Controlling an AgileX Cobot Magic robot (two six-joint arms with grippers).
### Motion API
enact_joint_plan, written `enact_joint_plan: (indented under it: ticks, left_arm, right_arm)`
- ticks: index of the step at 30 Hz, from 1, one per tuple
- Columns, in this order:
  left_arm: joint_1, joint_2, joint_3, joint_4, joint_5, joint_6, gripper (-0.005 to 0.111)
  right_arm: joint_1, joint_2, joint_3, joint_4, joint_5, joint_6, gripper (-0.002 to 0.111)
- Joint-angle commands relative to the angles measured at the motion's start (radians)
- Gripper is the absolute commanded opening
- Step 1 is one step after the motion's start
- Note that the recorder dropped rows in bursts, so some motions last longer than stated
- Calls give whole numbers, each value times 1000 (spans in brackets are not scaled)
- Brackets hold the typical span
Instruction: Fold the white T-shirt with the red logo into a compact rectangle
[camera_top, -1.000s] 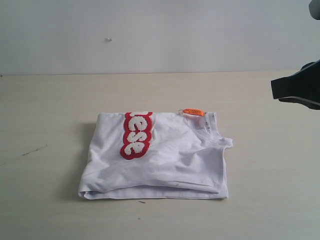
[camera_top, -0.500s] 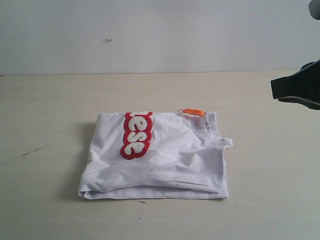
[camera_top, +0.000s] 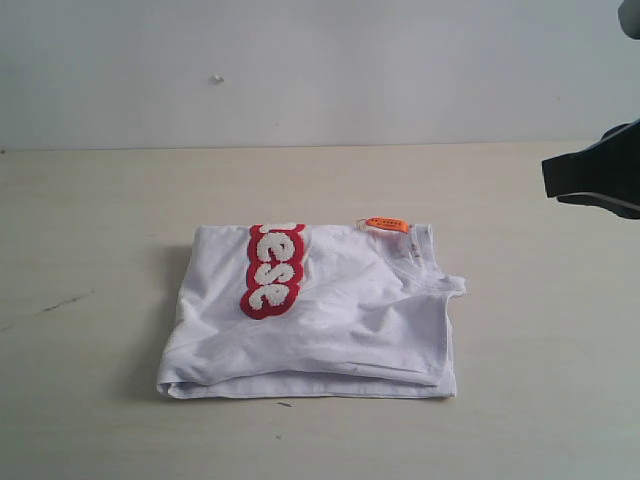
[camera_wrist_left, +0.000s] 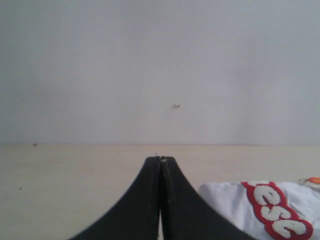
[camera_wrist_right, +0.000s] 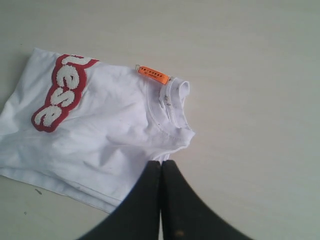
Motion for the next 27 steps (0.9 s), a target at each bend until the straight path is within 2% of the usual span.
enact_joint_plan:
  ticks: [1,6,14,20,24,27]
  left_arm:
    - [82,-6,3,22,70,-16,0]
    - [147,-6,3,80,163,-23,0]
    - [145,-6,3,116,295,-24,0]
    - [145,-6,3,120,312,-54,0]
    - [145,-6,3,196,316,-173,0]
    - [145,-6,3,225,316,-181,0]
  right_arm:
    - [0,-7,5,-1,-10,0,0]
    - [0,-7,5,-1,-10,0,0]
    - [0,-7,5,-1,-10,0,0]
    - [0,-7,5,-1,-10,0,0]
    - [0,-7,5,-1,-10,0,0]
    - [0,-7,5,-1,-10,0,0]
